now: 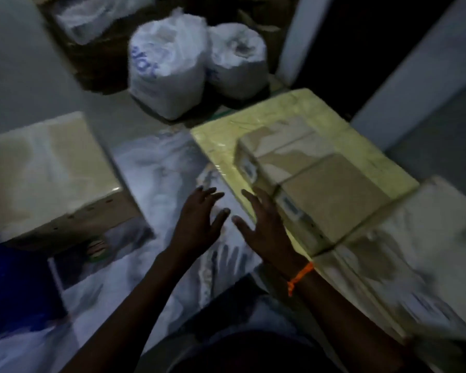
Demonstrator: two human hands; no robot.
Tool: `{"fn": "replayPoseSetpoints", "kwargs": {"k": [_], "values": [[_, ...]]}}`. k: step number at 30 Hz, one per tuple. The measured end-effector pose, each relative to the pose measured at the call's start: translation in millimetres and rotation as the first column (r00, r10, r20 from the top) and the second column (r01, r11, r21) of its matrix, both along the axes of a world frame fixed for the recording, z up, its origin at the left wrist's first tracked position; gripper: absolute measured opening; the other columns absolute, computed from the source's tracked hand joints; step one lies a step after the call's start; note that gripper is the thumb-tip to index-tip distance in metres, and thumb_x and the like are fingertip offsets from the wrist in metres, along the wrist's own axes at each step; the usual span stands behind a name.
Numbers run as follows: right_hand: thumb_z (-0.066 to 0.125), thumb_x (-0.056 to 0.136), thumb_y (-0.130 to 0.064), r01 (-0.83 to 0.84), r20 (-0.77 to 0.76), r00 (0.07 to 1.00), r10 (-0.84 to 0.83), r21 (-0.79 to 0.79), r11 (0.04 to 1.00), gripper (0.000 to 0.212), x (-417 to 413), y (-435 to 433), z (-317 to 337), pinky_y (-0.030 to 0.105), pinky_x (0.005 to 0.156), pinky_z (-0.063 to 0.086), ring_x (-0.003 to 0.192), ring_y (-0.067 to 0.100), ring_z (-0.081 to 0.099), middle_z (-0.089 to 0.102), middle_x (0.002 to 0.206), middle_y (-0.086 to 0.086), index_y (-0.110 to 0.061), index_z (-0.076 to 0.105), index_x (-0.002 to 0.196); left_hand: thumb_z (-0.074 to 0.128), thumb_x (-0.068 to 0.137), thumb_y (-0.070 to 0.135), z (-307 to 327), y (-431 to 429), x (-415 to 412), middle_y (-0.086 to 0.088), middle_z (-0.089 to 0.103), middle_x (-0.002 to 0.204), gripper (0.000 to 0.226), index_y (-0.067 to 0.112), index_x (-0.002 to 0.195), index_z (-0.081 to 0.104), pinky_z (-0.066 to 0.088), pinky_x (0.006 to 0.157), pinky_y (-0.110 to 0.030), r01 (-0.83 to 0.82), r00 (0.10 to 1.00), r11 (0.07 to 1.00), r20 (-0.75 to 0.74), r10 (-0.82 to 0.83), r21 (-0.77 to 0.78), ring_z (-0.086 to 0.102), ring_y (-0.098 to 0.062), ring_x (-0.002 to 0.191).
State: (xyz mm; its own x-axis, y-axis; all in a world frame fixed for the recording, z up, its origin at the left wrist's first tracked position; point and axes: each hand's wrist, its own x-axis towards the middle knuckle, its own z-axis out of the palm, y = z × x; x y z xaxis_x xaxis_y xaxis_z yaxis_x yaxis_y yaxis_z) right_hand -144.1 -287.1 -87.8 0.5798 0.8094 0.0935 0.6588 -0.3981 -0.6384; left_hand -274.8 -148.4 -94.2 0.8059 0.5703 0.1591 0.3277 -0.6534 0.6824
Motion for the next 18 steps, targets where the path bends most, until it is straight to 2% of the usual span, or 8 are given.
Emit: {"fn": "replayPoseSetpoints", "kwargs": {"k": [2,6,10,12,13,14,16,18], "values": [[0.051,0.097,-0.055,0.164,0.123,0.978,-0.166,0.023,0.986,0.062,28,-60,16,0.044,0.115,0.041,0.145,0.033,0.041,0.046,0.153,0.015,-0.014,0.058,0.143,0.054,0.098,0.05,11,-38,41,-0.011,0.059,0.143,0.054,0.013,0.136,0.063,0.037,0.113,-0.044,0.177,0.984,0.984,0.028,-0.176,-0.023,0.042,-0.032,0.143],[0.043,0.102,-0.055,0.471,0.282,0.849,-0.446,-0.023,0.882,0.056,70,-175,31,0.047,0.121,0.033,0.151,0.032,0.032,0.047,0.154,0.012,-0.016,0.066,0.133,0.049,0.099,0.056,27,-107,111,-0.006,0.06,0.141,0.057,0.017,0.138,0.062,0.046,0.108,-0.041,0.439,0.898,0.896,0.046,-0.437,-0.07,0.051,-0.023,0.134],[0.06,0.096,-0.054,0.809,0.263,0.538,-0.801,0.105,0.578,0.071,80,-270,35,0.054,0.12,0.029,0.151,0.042,0.026,0.034,0.16,0.025,-0.006,0.05,0.148,0.056,0.1,0.05,36,-161,160,-0.004,0.063,0.136,0.053,0.017,0.14,0.06,0.047,0.099,-0.03,0.521,0.852,0.839,0.046,-0.521,-0.155,0.059,-0.02,0.123],[0.071,0.09,-0.053,0.905,0.166,0.397,-0.903,0.093,0.415,0.093,81,-308,35,0.056,0.121,0.029,0.151,0.044,0.025,0.024,0.163,0.027,-0.003,0.031,0.157,0.057,0.1,0.051,38,-181,182,-0.005,0.061,0.139,0.055,0.016,0.143,0.057,0.047,0.098,-0.029,0.493,0.866,0.841,0.028,-0.5,-0.225,0.059,-0.02,0.122],[0.076,0.087,-0.053,0.928,0.037,0.36,-0.932,0.084,0.362,0.1,83,-324,33,0.05,0.12,0.034,0.149,0.041,0.03,0.027,0.163,0.023,-0.004,0.027,0.158,0.057,0.099,0.052,39,-191,192,-0.005,0.059,0.142,0.058,0.016,0.145,0.055,0.049,0.099,-0.032,0.465,0.877,0.84,0.013,-0.481,-0.28,0.06,-0.021,0.122],[0.081,0.085,-0.049,0.944,-0.141,0.329,-0.934,0.071,0.322,0.096,86,-338,36,0.036,0.115,0.041,0.143,0.034,0.04,0.036,0.159,0.016,-0.006,0.031,0.155,0.057,0.098,0.053,41,-201,203,-0.005,0.059,0.143,0.061,0.016,0.147,0.053,0.051,0.1,-0.036,0.431,0.887,0.833,-0.004,-0.461,-0.347,0.06,-0.021,0.122],[0.084,0.087,-0.027,0.946,-0.401,0.313,-0.861,0.055,0.319,0.063,95,-357,37,0.012,0.093,0.049,0.119,0.019,0.057,0.06,0.132,0.0,-0.015,0.05,0.139,0.058,0.098,0.054,45,-222,221,-0.004,0.066,0.135,0.063,0.018,0.149,0.052,0.05,0.101,-0.033,0.371,0.897,0.806,-0.046,-0.439,-0.462,0.061,-0.016,0.123],[0.08,0.089,-0.023,0.919,-0.459,0.378,-0.804,0.08,0.386,0.049,100,-365,40,0.003,0.083,0.047,0.109,0.013,0.062,0.065,0.12,-0.007,-0.012,0.061,0.132,0.061,0.097,0.056,45,-241,236,0.001,0.076,0.114,0.058,0.023,0.144,0.055,0.052,0.099,-0.032,0.362,0.897,0.794,-0.048,-0.439,-0.489,0.069,-0.01,0.109]]}}
